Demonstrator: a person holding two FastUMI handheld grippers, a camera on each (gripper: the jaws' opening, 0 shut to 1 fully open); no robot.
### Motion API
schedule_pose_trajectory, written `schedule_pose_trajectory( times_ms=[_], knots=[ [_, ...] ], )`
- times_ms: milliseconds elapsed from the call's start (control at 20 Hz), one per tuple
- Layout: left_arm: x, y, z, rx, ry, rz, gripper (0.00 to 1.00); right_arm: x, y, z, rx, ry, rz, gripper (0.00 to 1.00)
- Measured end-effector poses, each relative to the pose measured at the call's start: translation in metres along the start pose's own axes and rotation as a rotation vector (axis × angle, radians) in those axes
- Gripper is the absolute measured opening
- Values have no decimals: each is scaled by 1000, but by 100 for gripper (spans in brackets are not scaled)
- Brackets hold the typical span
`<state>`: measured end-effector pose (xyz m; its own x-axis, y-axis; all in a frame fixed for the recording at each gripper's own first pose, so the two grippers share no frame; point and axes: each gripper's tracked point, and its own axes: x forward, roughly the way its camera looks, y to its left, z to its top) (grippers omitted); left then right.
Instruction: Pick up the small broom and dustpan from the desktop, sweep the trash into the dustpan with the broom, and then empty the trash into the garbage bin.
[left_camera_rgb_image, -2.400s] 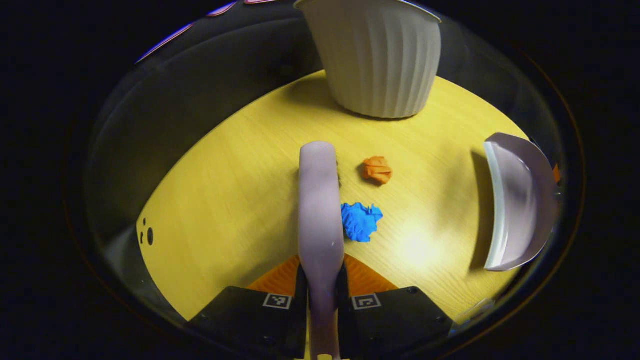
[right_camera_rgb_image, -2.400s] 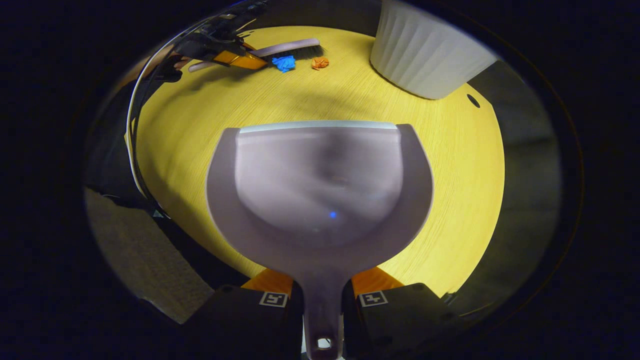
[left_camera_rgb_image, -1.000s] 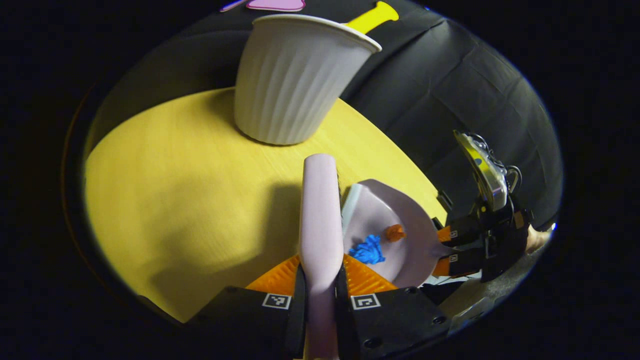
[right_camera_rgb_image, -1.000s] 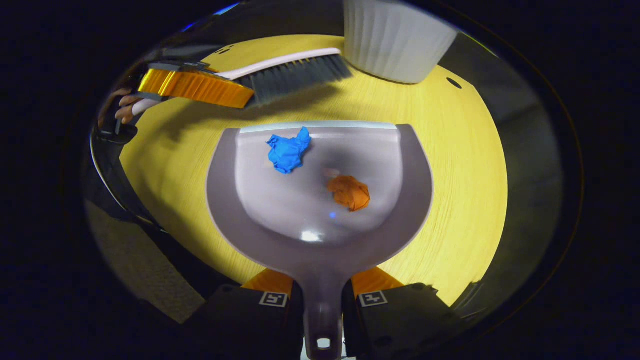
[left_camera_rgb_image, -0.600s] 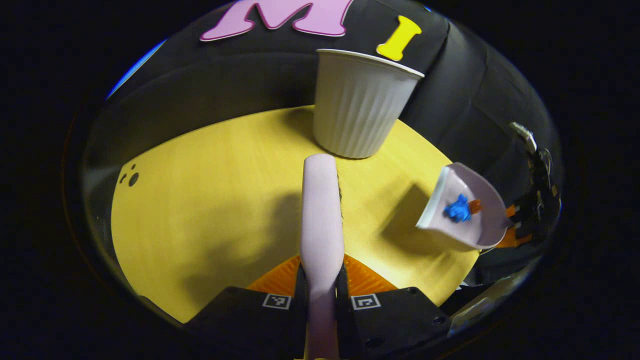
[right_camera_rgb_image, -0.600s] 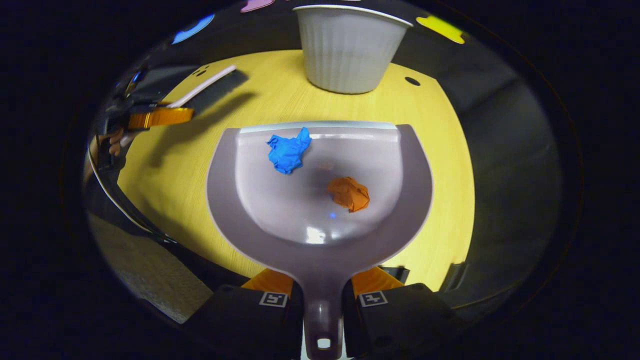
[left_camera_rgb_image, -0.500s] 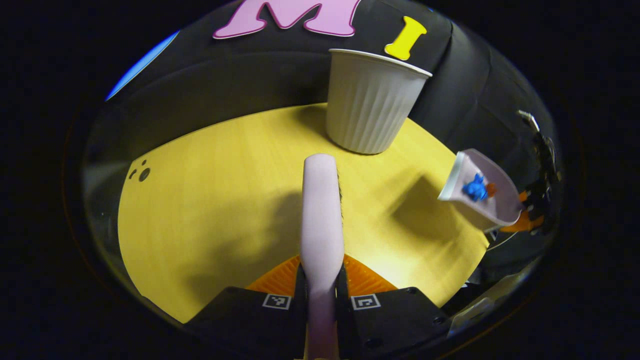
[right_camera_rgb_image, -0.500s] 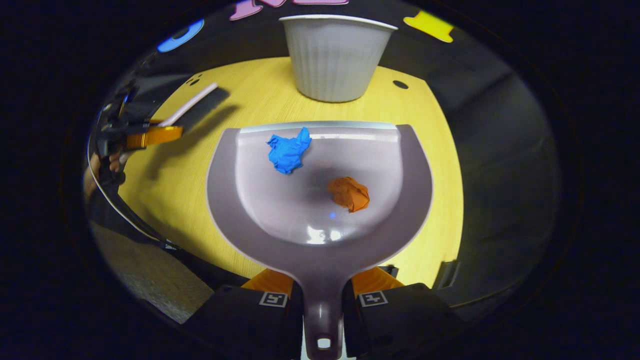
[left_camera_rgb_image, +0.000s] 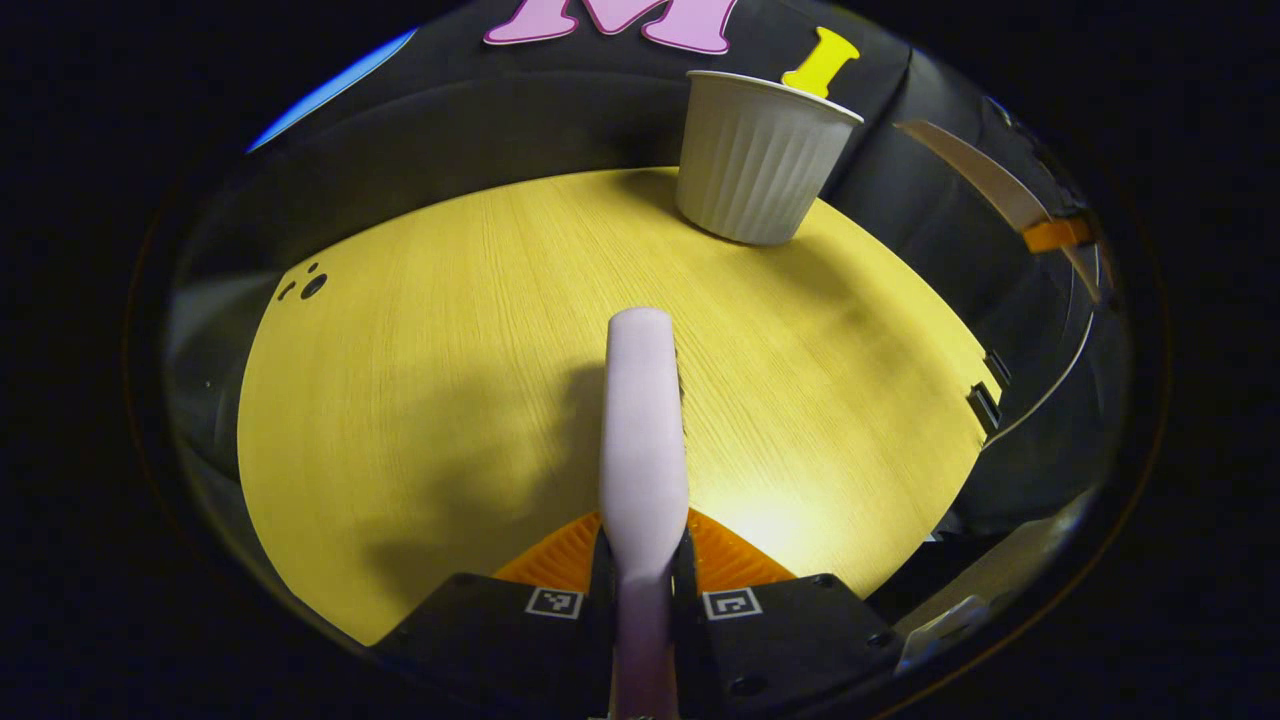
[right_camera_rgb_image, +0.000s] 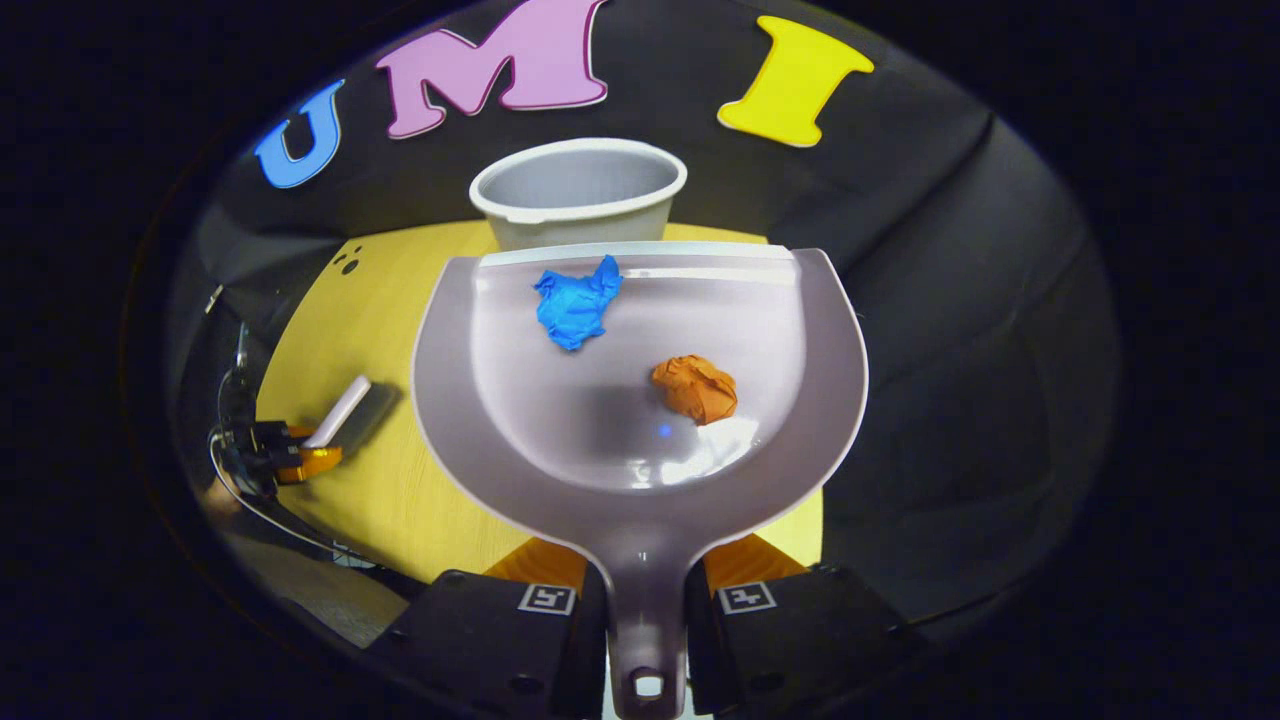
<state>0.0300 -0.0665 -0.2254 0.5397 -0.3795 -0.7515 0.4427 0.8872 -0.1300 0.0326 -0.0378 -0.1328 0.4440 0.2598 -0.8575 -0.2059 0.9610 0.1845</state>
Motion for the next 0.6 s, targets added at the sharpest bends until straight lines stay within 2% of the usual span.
schedule_pose_trajectory(
  times_ms=[150, 600],
  knots=[
    [-2, 2, -9, -2, -3, -12, 29, -2, -12, 38, -18, -13, -33, 37],
    [-11, 29, -29, -42, -17, -17, 29, 7, -41, 130, -194, 18, -221, 36]
  ],
)
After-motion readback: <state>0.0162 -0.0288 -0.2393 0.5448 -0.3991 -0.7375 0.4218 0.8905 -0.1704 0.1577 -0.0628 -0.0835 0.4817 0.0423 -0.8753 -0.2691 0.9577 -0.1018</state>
